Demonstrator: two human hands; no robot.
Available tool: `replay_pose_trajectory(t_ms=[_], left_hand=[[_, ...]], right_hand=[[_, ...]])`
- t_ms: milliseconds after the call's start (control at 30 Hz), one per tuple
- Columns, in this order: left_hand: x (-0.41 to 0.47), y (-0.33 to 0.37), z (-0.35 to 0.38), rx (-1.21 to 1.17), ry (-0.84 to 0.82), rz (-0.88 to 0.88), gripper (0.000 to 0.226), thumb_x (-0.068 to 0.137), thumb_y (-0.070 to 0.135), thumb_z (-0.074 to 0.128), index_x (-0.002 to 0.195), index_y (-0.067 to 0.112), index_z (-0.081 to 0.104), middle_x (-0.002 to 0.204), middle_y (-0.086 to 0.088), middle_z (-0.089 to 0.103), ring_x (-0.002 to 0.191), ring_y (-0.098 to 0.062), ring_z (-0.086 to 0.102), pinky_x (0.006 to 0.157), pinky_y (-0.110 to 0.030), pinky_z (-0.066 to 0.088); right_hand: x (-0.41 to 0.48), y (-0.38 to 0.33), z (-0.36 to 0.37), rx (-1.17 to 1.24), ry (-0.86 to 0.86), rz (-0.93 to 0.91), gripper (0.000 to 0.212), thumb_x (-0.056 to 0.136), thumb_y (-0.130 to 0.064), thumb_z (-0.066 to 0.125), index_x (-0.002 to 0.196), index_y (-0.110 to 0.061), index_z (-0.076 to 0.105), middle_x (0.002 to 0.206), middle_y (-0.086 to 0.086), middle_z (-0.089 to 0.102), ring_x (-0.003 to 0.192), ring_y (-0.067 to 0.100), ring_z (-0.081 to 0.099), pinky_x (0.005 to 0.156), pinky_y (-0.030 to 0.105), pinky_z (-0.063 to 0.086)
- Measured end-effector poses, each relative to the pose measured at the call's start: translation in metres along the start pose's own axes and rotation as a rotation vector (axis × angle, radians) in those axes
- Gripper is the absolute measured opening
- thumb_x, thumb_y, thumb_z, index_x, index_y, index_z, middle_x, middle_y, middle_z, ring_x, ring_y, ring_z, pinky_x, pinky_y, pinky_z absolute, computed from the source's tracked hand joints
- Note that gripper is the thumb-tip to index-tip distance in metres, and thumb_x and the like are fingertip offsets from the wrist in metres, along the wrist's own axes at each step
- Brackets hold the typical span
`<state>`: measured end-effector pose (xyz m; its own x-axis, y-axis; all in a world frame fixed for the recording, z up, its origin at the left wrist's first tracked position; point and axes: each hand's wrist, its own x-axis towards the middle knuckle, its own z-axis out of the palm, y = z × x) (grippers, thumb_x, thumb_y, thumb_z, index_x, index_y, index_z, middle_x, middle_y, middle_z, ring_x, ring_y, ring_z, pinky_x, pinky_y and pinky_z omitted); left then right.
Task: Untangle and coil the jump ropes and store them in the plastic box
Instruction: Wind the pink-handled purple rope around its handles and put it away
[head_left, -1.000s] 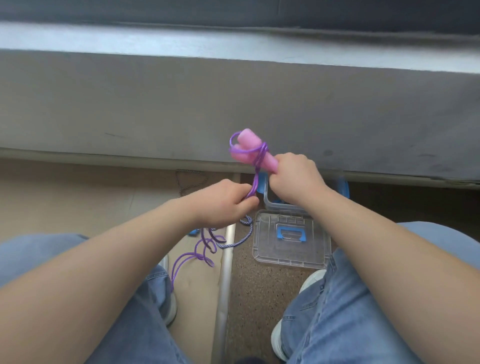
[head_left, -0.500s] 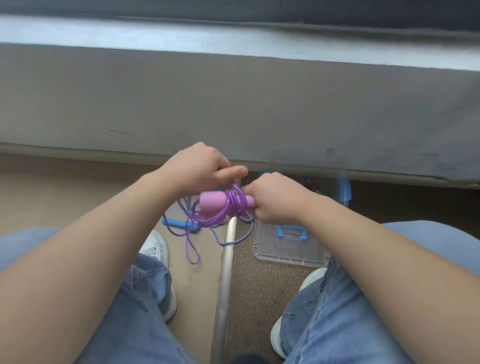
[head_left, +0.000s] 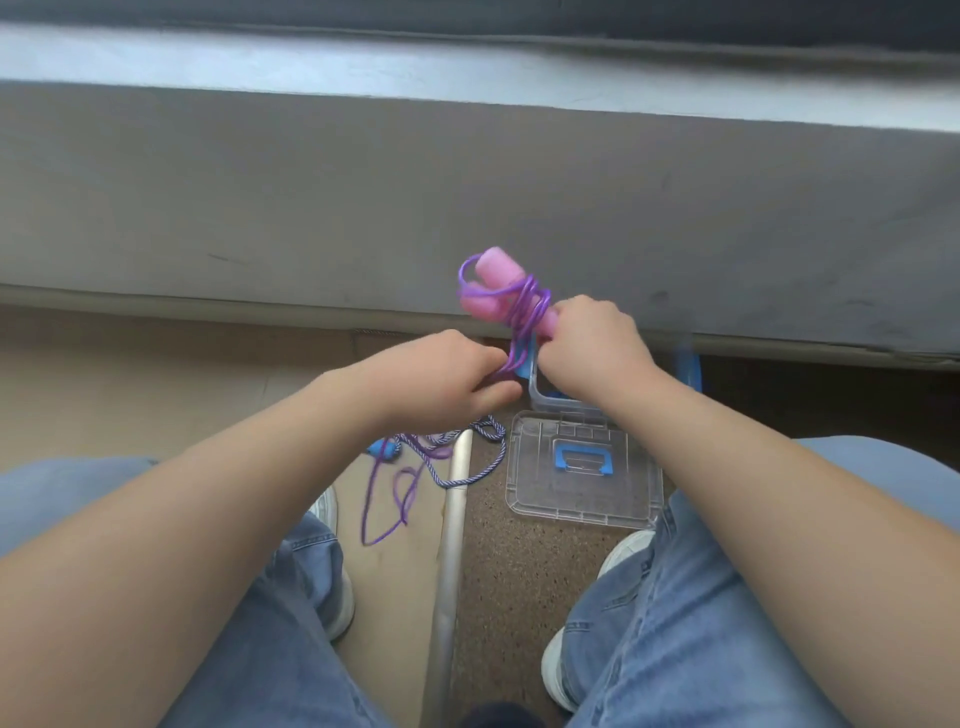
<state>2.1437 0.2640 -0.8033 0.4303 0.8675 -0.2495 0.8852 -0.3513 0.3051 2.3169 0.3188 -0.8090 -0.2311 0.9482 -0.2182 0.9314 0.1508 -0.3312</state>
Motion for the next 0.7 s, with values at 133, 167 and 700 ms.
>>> replay_pose_trajectory(t_ms=[133, 167, 700], left_hand=[[-0.004, 0.007, -0.010, 0.399, 0.157, 0.135, 0.047, 0.098, 0.057, 0.033, 0.068, 0.021, 0.041, 0.057, 0.005, 0.033, 0.061, -0.024, 0.043, 0.054, -0.029, 0.030], [-0.004, 0.008, -0.011, 0.416, 0.198, 0.131, 0.051, 0.097, 0.058, 0.033, 0.063, 0.020, 0.037, 0.054, 0.004, 0.034, 0.059, -0.025, 0.044, 0.052, -0.028, 0.030], [0.005, -0.026, -0.005, -0.732, 0.128, -0.323, 0.029, 0.090, 0.038, 0.050, 0.072, 0.018, 0.061, 0.057, -0.003, 0.055, 0.051, -0.020, 0.058, 0.060, -0.032, 0.057]], right_hand=[[-0.019, -0.011, 0.017, -0.271, -0.331, -0.118, 0.015, 0.086, -0.027, 0.057, 0.093, -0.013, 0.054, 0.088, 0.006, 0.054, 0.089, 0.034, 0.062, 0.070, 0.033, 0.046], [-0.023, -0.012, 0.019, -0.303, -0.418, -0.195, 0.015, 0.087, -0.025, 0.054, 0.094, -0.012, 0.058, 0.083, 0.004, 0.054, 0.082, 0.031, 0.061, 0.067, 0.032, 0.046], [-0.026, -0.020, 0.008, 0.734, -0.191, -0.251, 0.016, 0.084, -0.011, 0.064, 0.068, -0.009, 0.064, 0.057, 0.005, 0.057, 0.048, 0.025, 0.059, 0.049, 0.042, 0.056]])
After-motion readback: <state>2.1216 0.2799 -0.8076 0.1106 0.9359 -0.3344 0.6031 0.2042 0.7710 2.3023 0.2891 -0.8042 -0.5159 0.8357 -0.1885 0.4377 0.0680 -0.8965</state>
